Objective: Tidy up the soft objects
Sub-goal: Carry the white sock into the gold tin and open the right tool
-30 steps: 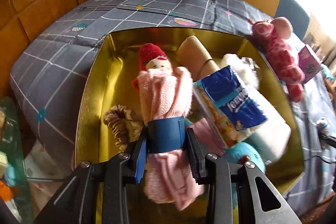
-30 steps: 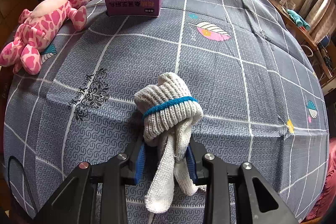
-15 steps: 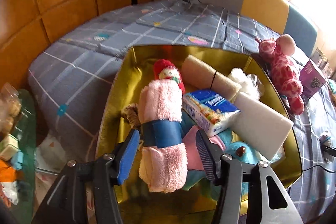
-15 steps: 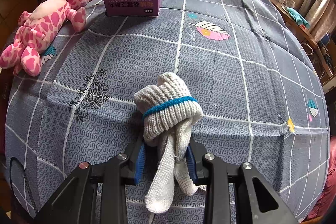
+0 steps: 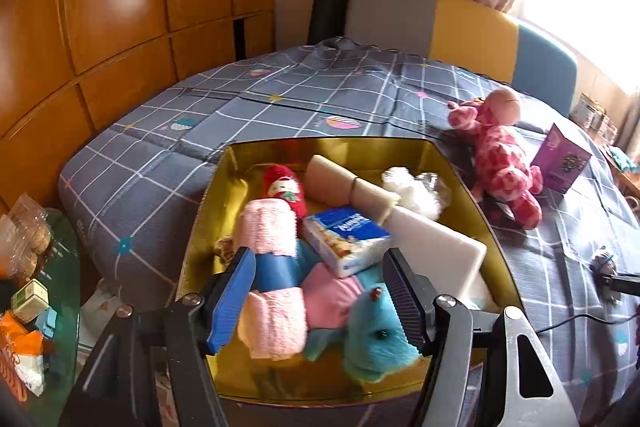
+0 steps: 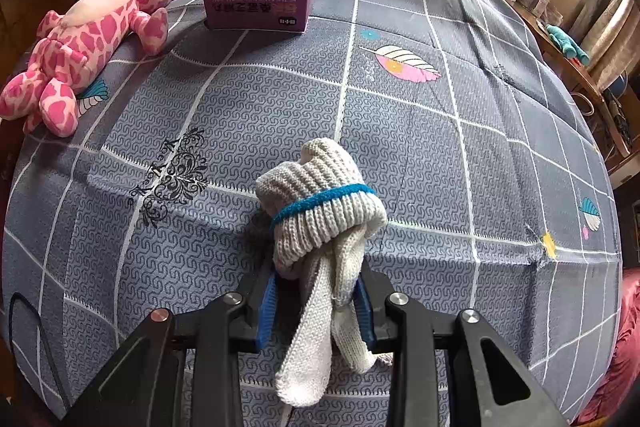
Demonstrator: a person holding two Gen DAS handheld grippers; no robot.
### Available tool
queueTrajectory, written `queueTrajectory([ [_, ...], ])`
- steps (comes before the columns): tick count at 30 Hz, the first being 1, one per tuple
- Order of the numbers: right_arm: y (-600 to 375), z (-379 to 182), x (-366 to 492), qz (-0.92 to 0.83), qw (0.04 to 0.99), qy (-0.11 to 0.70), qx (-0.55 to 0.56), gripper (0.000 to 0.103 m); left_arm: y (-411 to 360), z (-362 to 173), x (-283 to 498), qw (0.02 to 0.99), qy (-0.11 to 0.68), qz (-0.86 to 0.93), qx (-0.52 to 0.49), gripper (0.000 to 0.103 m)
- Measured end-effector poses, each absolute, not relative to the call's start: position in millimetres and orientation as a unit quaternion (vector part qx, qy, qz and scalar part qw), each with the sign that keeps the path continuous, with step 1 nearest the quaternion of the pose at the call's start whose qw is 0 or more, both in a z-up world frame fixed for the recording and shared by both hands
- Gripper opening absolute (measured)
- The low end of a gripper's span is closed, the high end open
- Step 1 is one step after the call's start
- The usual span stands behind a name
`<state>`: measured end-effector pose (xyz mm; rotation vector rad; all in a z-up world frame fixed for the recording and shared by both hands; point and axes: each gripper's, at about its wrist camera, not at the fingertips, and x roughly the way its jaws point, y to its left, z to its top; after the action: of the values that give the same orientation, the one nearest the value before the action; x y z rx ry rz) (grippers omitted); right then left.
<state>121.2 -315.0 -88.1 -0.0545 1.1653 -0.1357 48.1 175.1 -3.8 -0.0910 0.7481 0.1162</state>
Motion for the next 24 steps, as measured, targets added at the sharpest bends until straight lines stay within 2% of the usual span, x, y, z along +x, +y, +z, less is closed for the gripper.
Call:
queueTrajectory([
  [17,-308,-87,117,-0.067,0.833,0.546,-0.06,0.032,156,-9,43,0.926,0.375,0.024,-0.041,0.067],
  [24,-306,-75,114,-0.074,0.841,0.536,-0.028,0.03,157,-9,43,0.926,0.375,0.021,-0.044,0.067],
])
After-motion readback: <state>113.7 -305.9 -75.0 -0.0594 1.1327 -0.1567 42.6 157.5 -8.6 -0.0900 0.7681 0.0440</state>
